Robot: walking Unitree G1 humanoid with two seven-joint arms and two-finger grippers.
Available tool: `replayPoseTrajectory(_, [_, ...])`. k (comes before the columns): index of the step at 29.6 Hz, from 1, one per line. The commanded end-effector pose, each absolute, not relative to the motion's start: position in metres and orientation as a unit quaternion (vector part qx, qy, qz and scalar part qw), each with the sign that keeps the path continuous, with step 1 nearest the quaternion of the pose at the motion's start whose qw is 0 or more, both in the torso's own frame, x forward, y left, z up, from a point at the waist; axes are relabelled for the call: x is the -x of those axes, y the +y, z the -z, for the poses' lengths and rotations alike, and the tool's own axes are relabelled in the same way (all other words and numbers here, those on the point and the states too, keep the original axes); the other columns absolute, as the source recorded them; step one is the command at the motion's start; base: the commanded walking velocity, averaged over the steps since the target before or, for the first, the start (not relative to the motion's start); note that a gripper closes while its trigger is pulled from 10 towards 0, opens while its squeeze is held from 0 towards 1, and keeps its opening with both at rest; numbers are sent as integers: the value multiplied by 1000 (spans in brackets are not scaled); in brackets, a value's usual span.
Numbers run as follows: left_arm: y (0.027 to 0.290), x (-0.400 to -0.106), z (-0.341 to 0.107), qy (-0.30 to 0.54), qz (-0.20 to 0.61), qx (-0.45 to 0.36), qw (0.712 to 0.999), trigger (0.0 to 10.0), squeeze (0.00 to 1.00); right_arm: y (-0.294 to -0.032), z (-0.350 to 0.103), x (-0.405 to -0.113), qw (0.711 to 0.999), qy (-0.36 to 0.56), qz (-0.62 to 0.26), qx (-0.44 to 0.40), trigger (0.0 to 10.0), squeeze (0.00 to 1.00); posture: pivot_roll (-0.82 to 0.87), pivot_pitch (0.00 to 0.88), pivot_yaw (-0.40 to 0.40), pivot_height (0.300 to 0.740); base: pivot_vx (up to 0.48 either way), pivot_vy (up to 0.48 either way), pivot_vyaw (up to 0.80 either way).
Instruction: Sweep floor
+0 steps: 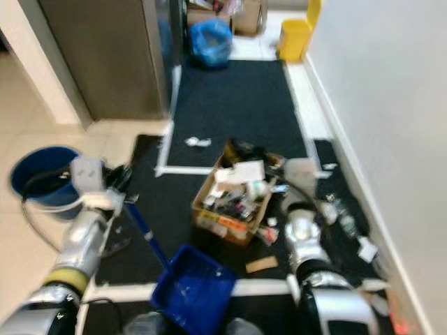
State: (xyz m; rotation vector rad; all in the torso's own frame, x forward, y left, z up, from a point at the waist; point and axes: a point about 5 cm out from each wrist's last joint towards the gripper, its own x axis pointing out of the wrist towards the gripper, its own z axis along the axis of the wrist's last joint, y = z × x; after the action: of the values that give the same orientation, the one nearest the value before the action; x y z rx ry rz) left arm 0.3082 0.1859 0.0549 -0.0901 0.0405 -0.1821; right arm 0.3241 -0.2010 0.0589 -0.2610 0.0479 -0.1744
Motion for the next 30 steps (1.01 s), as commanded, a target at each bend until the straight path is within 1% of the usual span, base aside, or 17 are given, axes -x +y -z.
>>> replayPoseTrajectory(1, [184,-311,-61,6,97,46,994,10000,0,-201,-64,-327,987,15,88,131,10000,0,164,17,-26,740,0,-465,0])
replayPoseTrajectory(7, [184,-311,-61,6,99,46,994,10000,0,-198,-68,-331,989,12,87,121,10000,0,163,16,-25,740,0,-465,0])
replayPoseTrajectory(23, [175,-314,-66,-7,111,58,992,10000,0,-195,-70,-335,990,18,80,112,10000,0,161,19,-28,740,0,-465,-794])
replayPoseTrajectory(28, [174,-315,-67,-9,111,59,992,10000,0,-195,-72,-336,990,12,75,115,10000,0,159,20,-28,740,0,-465,0])
replayPoseTrajectory(30, [173,-315,-68,-11,110,54,992,10000,0,-193,-72,-336,992,6,63,109,10000,0,158,22,-30,740,0,0,0])
